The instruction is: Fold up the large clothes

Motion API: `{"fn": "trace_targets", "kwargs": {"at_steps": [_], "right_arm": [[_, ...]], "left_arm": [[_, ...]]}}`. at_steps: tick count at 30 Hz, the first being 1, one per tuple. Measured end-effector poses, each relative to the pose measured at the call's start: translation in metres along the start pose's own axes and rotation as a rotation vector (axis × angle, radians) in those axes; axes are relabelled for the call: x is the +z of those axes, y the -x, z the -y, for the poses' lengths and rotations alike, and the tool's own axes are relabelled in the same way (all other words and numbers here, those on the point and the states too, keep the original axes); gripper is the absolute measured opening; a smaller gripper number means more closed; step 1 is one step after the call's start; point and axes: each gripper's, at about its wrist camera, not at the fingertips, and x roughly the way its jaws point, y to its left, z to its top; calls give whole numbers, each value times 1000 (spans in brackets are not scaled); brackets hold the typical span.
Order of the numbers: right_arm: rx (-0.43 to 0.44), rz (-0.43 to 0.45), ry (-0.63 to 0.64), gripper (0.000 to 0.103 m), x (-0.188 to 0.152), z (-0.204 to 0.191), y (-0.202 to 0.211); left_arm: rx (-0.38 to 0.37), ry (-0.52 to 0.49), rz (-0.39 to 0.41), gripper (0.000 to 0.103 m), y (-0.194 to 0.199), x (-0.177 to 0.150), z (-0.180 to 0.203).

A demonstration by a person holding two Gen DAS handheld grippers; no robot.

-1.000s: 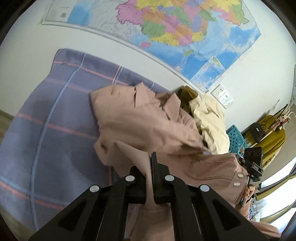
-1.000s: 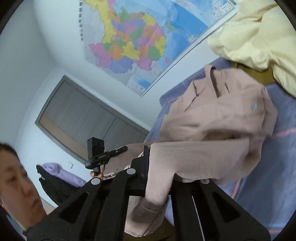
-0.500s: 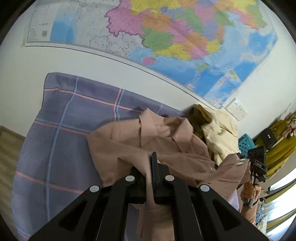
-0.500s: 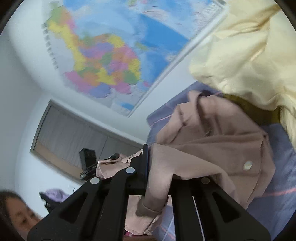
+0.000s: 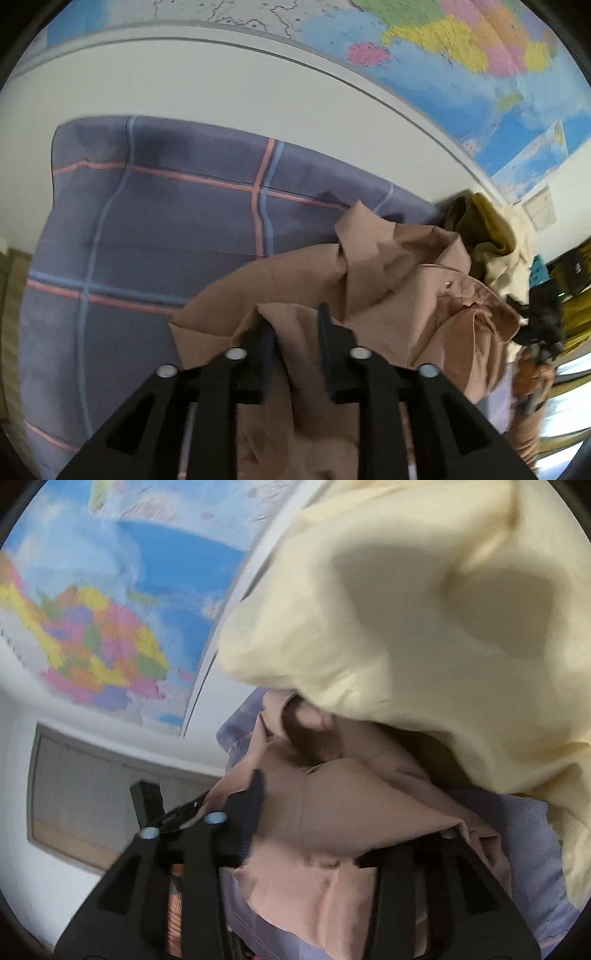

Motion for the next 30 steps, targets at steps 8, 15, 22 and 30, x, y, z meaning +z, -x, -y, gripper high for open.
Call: {"fn": "trace_targets", "kwargs": {"at_steps": [8, 15, 22, 30], "right_arm": [[-103, 42, 360, 65, -46, -60, 30], [-419, -10, 703, 75, -72, -92, -43], [-714, -33, 788, 39, -51, -64, -99], [-647, 76, 667, 0, -7, -54, -67]], "left_arm": [[24, -213, 153, 71, 46, -42, 25], [194, -332, 64, 54, 1, -40, 52], [210, -152, 24, 5, -27, 3, 24], [154, 13, 88, 14, -15, 43, -1]]}}
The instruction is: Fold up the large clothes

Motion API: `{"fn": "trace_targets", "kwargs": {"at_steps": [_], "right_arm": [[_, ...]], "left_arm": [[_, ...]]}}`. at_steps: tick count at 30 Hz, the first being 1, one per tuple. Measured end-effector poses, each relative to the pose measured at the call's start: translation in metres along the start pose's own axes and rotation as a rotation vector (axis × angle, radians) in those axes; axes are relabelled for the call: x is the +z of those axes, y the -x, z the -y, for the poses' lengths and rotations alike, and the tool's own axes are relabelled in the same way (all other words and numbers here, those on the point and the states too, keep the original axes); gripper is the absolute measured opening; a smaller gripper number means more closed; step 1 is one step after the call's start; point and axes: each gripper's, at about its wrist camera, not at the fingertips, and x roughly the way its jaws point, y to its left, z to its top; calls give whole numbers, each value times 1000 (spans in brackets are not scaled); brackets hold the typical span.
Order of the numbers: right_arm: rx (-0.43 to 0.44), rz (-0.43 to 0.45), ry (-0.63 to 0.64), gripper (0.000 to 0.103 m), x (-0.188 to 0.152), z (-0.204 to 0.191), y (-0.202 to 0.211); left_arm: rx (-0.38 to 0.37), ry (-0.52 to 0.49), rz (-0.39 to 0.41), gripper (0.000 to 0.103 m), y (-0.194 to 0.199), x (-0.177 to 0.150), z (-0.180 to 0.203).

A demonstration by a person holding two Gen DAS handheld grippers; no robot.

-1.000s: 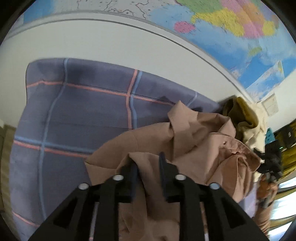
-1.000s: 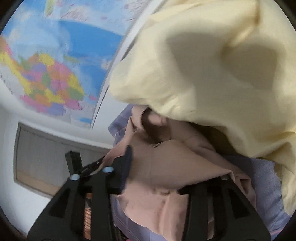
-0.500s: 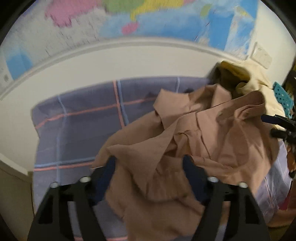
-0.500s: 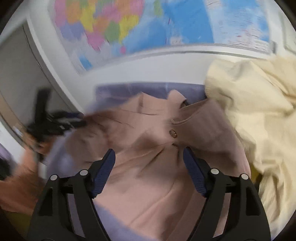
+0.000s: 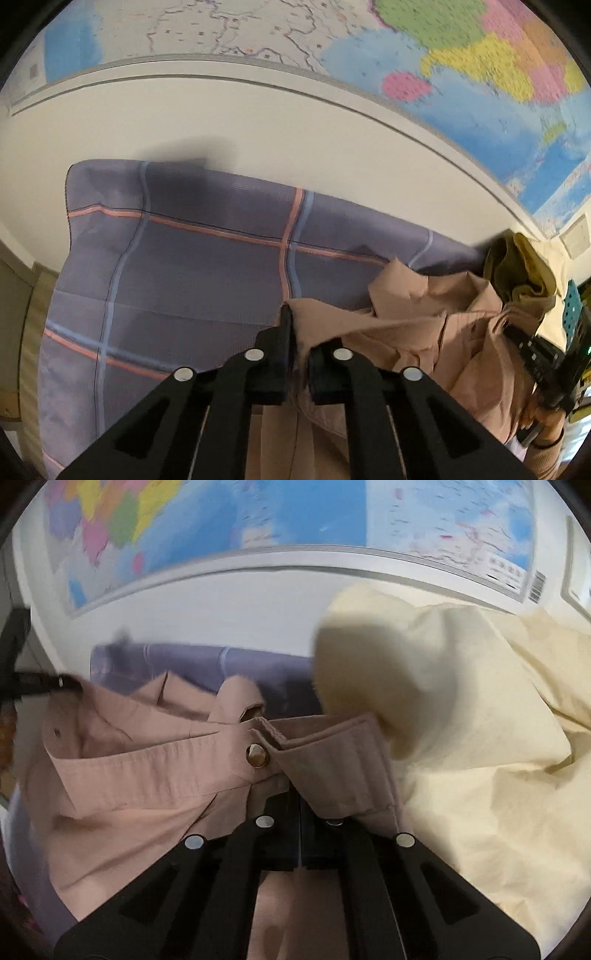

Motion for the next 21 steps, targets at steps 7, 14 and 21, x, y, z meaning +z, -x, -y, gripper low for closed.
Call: {"fn": "trace_targets", "kwargs": {"at_steps": [7, 14, 21], "right_arm": [[117, -29, -102, 24, -11, 24, 13], [185, 116, -112, 90, -72, 46, 105], [265, -25, -225, 94, -134, 49, 72]], "left_arm": [[-22, -50, 83, 74, 21, -32, -14], [-139, -132, 119, 87, 55, -106, -41], [-203, -194, 72, 93, 37, -154, -31]]}}
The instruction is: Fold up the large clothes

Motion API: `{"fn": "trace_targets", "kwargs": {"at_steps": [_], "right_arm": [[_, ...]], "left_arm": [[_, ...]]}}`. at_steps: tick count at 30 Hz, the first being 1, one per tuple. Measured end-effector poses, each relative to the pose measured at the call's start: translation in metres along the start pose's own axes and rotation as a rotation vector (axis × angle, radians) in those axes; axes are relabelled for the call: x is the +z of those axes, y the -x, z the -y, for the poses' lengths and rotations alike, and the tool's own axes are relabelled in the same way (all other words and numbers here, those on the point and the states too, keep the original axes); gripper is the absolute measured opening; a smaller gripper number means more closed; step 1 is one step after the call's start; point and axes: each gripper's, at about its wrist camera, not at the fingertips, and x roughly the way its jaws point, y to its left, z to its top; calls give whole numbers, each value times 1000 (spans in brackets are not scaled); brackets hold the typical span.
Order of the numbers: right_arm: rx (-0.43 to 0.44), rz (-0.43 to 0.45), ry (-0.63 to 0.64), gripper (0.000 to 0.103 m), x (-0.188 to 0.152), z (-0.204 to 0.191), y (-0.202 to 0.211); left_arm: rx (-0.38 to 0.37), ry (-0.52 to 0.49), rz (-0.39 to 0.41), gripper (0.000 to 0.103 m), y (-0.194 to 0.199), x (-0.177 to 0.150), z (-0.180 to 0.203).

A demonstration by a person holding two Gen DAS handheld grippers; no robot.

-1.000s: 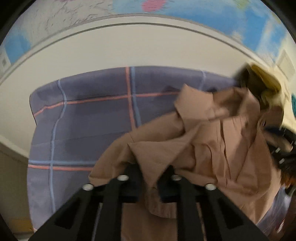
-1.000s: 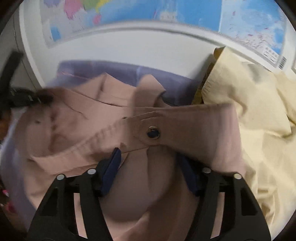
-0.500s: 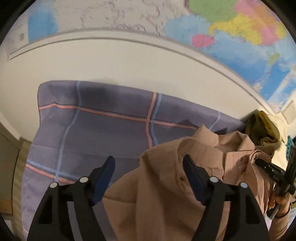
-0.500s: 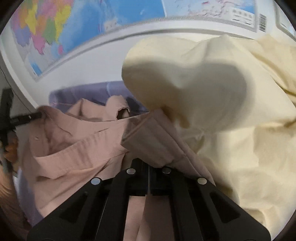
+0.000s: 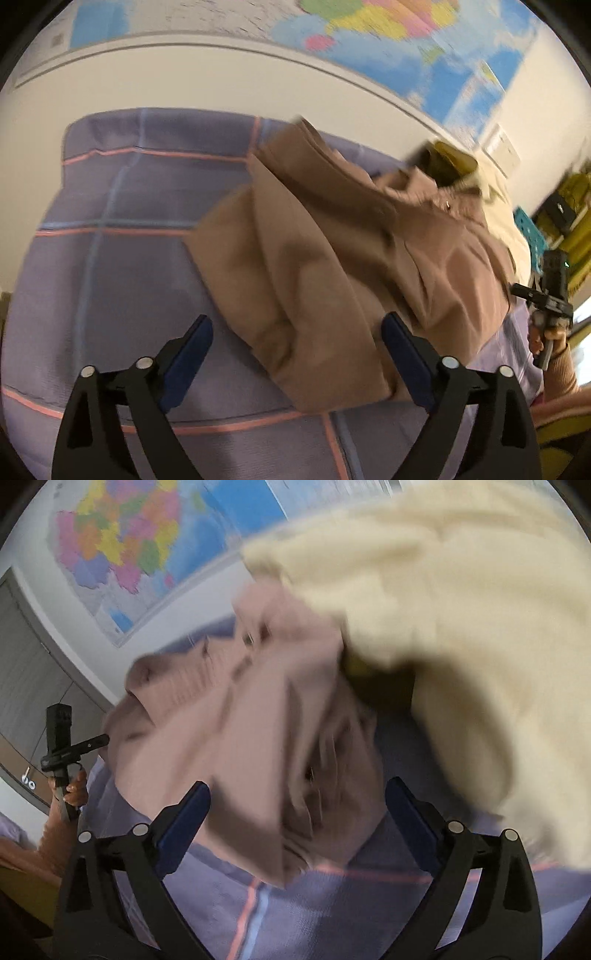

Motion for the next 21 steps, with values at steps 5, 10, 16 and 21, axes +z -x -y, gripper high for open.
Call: {"fn": "trace_targets", "kwargs": {"at_steps": [5, 10, 16, 21], "right_arm": [[44, 13, 49, 62, 0, -16, -24], [203, -26, 15, 18, 7, -29, -19], [321, 46, 33, 16, -11, -43, 65], [135, -69, -85, 35, -39, -7, 58]], "left_arm": [[29, -29, -40, 85, -33, -6, 19], [-18, 63, -54, 20, -22, -2, 28], [-190, 182, -69, 17, 35, -32, 31], [-23, 204, -158, 42, 27, -78, 24]]}}
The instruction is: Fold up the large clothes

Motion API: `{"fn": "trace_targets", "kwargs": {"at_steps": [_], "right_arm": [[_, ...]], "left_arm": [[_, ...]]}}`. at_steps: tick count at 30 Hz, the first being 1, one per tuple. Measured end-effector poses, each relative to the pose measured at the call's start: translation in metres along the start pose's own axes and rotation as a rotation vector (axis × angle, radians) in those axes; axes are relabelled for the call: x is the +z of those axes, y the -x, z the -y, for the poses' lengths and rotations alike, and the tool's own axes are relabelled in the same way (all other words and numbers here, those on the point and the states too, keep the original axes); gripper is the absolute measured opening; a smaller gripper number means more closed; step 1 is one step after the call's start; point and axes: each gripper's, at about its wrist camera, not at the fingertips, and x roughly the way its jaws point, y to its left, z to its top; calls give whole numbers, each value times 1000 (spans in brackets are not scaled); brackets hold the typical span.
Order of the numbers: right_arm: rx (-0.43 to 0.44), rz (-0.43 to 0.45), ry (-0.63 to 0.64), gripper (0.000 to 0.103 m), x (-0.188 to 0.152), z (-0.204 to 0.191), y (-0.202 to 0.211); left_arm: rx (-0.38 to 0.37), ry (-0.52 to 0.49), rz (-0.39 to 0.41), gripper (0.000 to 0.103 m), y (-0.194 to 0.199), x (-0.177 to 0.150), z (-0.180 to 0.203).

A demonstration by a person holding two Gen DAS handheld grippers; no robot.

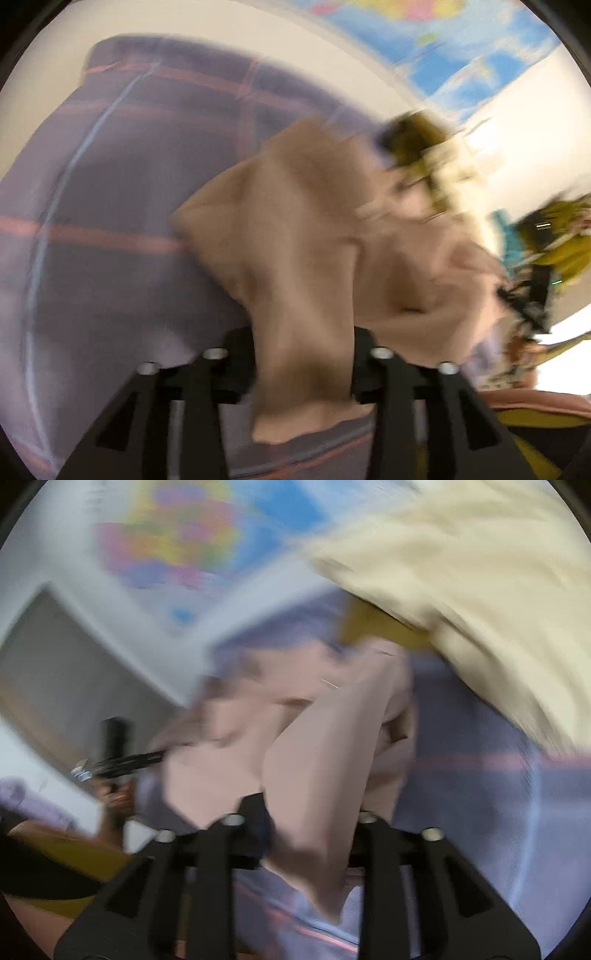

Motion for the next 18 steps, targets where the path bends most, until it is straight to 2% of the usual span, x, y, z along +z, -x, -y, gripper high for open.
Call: {"fn": "trace_targets", "kwargs": {"at_steps": [1, 2, 3, 4, 6, 7, 8, 10, 15, 17, 18], "right_arm": [[-36, -25, -25, 39, -1, 9, -5], [-81, -40, -44, 52, 1, 16, -8], [-140, -23, -68, 61, 4, 21, -5], [-181, 1, -60, 69, 8, 21, 2], [-263, 64, 8, 74, 15, 6, 14], [-301, 111, 68, 78, 21, -8, 19], [-296, 152, 117, 78, 27, -22, 21], [-256, 169, 190, 78, 36, -43, 11], [-240, 75, 402, 77, 50, -92, -57], [-211, 25, 489, 78, 53, -114, -88], [-207, 4, 525, 80, 54, -124, -102]], "left_arm": [[19, 14, -3, 43, -2, 1, -4], [11, 26, 16, 45, 3, 3, -5], [26, 22, 42, 55, 10, 6, -3], [73, -14, 104, 65, 26, 9, 1], [134, -91, 208, 79, 47, 13, 18], [158, -153, 248, 82, 54, 18, 32], [179, -214, 261, 83, 54, 23, 46], [216, -303, 242, 83, 43, 33, 64], [343, -402, 144, 83, -11, 65, 75], [353, -424, 111, 75, -33, 75, 80], [355, -428, 101, 65, -37, 77, 81]]}}
